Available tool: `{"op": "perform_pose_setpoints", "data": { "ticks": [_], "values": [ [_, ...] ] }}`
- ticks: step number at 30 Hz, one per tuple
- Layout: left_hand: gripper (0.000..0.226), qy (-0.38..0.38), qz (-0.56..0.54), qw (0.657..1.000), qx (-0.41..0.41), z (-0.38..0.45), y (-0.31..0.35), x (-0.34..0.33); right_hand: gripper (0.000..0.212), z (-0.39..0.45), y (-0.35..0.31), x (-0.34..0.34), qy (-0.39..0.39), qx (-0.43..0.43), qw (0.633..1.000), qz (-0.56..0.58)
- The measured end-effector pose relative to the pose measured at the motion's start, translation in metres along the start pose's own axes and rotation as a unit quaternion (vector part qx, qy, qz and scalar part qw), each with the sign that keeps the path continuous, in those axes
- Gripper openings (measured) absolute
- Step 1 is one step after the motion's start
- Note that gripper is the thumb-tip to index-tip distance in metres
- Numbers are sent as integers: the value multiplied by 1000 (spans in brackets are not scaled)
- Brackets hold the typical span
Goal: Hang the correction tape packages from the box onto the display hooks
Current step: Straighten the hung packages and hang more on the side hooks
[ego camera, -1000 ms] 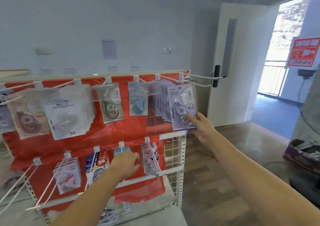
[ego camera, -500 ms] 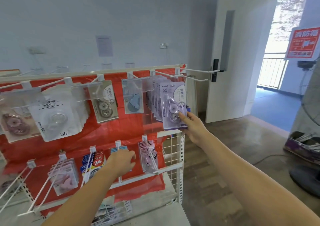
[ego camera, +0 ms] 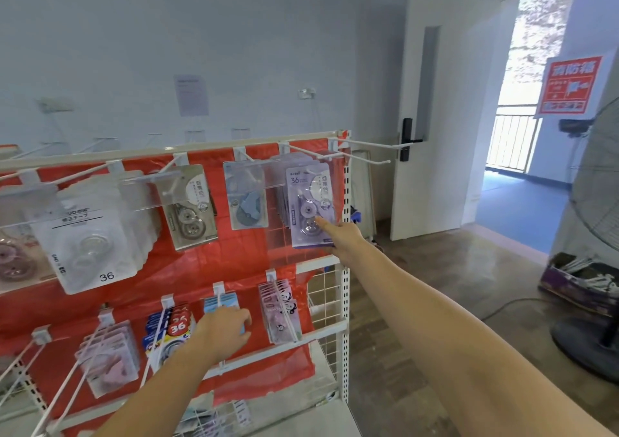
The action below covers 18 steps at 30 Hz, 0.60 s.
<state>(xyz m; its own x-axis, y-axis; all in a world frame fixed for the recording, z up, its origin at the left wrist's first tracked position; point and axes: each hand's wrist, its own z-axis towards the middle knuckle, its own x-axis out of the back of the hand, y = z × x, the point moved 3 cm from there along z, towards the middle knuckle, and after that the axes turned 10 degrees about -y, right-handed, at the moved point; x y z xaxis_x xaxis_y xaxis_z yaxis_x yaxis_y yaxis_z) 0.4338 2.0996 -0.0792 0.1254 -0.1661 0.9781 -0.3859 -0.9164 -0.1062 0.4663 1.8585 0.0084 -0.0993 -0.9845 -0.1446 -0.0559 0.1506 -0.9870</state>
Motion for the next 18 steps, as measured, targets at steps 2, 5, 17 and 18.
{"op": "perform_pose_setpoints", "data": {
  "ticks": [2,5,17,18],
  "values": [
    [30,-4,-6,1000,2,2,-3,-6,43,2,-5,-3,2,-4,1000,15],
    [28,-1,-7,1000,8,5,-4,-13,48,10,-10,-6,5,-16,1000,23],
    [28,-21,-26,998,52,-14,-24,-3,60,26,-12,-18,-25,-51,998,-1],
    [28,-25,-24,998,59,-18,-29,0,60,25,-7,-20,-23,-55,998,-17]
  ]
}}
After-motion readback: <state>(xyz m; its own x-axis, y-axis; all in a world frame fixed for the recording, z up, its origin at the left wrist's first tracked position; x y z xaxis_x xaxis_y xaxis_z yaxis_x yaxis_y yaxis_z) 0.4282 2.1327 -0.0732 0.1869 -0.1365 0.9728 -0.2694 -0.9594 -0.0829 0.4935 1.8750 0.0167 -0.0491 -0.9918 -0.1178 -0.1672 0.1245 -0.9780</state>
